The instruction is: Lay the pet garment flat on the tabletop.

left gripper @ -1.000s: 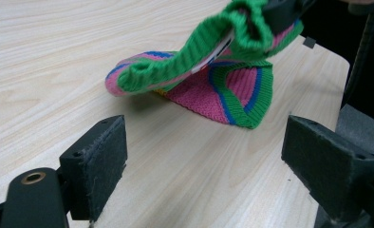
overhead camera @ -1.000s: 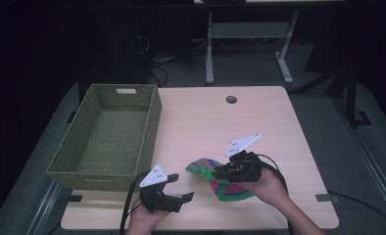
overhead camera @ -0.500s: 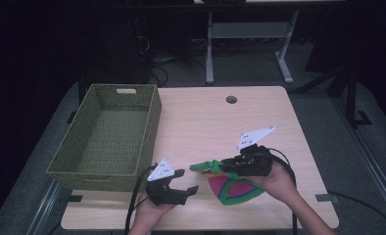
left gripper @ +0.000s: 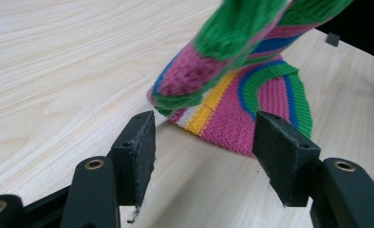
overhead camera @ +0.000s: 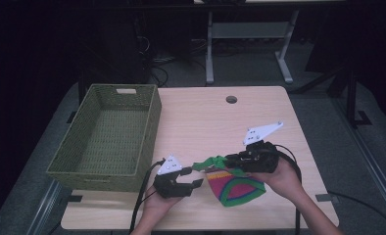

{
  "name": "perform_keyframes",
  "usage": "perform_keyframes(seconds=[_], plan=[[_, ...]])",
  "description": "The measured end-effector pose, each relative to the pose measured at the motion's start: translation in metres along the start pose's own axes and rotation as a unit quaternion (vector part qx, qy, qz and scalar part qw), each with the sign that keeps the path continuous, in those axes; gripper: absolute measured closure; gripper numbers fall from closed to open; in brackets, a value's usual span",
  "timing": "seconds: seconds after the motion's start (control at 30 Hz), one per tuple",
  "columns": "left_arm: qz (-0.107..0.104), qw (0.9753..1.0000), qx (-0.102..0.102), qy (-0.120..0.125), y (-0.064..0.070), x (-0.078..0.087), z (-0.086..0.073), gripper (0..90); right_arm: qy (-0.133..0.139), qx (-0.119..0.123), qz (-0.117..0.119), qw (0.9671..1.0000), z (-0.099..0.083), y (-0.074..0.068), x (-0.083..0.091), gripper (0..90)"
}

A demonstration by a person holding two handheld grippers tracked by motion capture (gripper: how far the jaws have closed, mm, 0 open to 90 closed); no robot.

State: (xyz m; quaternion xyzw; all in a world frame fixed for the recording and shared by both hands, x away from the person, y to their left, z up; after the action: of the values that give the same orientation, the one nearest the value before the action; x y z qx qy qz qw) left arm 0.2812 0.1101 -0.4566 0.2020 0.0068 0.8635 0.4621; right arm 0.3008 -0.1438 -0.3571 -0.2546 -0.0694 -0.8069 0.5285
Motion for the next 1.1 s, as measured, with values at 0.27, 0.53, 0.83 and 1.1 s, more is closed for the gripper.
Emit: perform_keyframes(seconds=[0.27,0.53,0.83,1.1], plan=[[0.000,0.9999,-0.003,0.015,-0.007,-0.017,0.002,45.0,0.005,-0.005,-0.002,1.0000,0.001,0.004,0.007,78.8],[-0.003,0.9999,0.004,0.014,-0.008,-0.035,-0.001,46.6,0.005,-0.007,-0.004,1.0000,-0.002,0.008,0.010,78.8],[0.004,0.9999,-0.004,0.014,-0.010,-0.040,0.003,67.8,0.006,-0.012,-0.010,0.9999,-0.006,0.013,0.015,78.8],[-0.004,0.9997,-0.013,0.020,-0.010,-0.040,0.011,82.8,0.006,-0.017,-0.024,0.9996,-0.009,0.019,0.018,78.8]])
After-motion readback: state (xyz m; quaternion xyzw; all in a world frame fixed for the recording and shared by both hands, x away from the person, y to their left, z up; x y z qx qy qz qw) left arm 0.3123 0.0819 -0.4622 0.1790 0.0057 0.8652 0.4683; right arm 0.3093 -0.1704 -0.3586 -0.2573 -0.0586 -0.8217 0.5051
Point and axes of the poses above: each handheld gripper's, and its own axes: x roughly backward along the jaws, z roughly out of its top, y roughly to its right, the point moved 2 cm from there along -x, roughly forward along the jaws, and after that the axes turned 11 degrees about y, right-handed, at the moved point
